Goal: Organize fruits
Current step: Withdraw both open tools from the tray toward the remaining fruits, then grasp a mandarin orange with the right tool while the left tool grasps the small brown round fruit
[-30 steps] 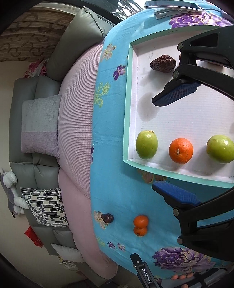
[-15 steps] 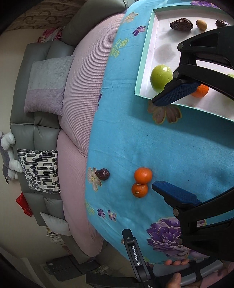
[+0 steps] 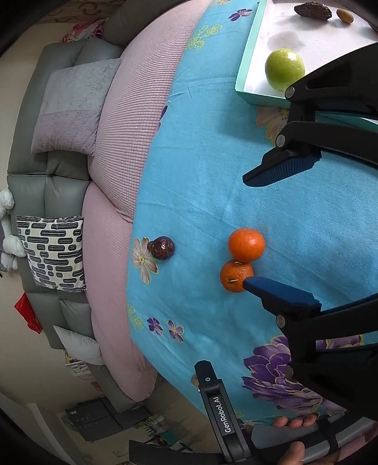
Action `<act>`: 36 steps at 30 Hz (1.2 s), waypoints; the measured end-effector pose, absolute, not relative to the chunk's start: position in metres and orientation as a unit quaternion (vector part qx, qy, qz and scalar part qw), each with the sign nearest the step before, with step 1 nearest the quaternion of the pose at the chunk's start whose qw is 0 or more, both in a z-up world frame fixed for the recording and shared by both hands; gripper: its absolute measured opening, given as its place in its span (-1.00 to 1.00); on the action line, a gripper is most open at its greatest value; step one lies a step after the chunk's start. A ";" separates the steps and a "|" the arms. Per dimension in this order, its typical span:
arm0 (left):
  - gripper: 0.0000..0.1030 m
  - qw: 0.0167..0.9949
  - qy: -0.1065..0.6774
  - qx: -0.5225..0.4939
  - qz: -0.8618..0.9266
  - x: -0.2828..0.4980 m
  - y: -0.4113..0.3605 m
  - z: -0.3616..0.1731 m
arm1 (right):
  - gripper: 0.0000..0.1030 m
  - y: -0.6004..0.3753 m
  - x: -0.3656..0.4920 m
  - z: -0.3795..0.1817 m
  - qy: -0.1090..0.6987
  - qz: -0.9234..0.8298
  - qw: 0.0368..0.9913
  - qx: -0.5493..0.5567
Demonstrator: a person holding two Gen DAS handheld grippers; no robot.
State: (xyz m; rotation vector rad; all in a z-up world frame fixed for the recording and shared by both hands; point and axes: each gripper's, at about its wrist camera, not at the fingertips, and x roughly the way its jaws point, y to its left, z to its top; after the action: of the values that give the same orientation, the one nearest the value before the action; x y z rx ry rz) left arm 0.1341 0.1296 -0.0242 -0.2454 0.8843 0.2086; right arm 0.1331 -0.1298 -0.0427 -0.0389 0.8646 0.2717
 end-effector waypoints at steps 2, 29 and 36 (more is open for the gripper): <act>1.00 0.891 0.423 -0.120 0.113 0.137 0.137 -0.024 | 0.23 -0.124 0.136 -0.046 0.421 0.136 0.896 -0.024; -0.67 0.879 0.440 -0.150 0.106 0.165 0.191 -0.062 | -0.40 -0.112 0.154 -0.073 0.442 0.140 0.886 -0.034; -0.82 0.879 0.434 -0.165 0.107 0.162 0.199 -0.063 | -0.40 -0.112 0.153 -0.074 0.439 0.141 0.887 -0.033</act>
State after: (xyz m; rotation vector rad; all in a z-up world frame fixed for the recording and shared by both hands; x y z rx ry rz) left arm 0.1618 0.1991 -0.0628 -0.3434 0.9058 0.2227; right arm 0.1525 -0.1123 -0.0738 -0.0683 0.9138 0.2933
